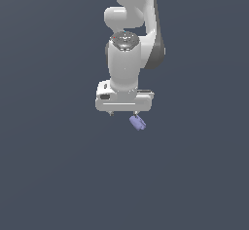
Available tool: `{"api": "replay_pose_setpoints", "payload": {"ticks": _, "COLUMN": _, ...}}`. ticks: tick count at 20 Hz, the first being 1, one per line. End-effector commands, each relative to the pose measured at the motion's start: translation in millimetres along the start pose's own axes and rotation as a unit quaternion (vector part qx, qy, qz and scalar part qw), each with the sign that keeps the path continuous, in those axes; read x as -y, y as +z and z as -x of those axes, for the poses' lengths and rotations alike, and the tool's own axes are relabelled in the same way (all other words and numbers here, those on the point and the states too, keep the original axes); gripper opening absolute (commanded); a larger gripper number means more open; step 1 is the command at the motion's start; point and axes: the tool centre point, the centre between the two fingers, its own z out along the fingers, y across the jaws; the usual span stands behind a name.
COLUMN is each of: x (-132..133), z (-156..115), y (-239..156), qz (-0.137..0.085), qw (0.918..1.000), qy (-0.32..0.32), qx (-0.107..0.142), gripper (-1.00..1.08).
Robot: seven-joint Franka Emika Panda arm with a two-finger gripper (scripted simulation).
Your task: Pick up the object and move it to a goal position.
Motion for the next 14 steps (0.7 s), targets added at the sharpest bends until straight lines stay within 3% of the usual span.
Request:
{"api": "replay_pose_setpoints", "payload": {"ticks": 1, "x": 0, "z": 0, "y": 0, "qz": 0.000, "qw": 1.0000, "qy": 0.000, "qx": 0.000, "gripper": 1.00}}
{"api": "replay_pose_setpoints", "payload": {"ticks": 14, "x": 11, "z": -1, "y": 2, "qz": -0.015, "qw": 0.9998, "qy": -0.009, "qx": 0.001, "gripper": 1.00}}
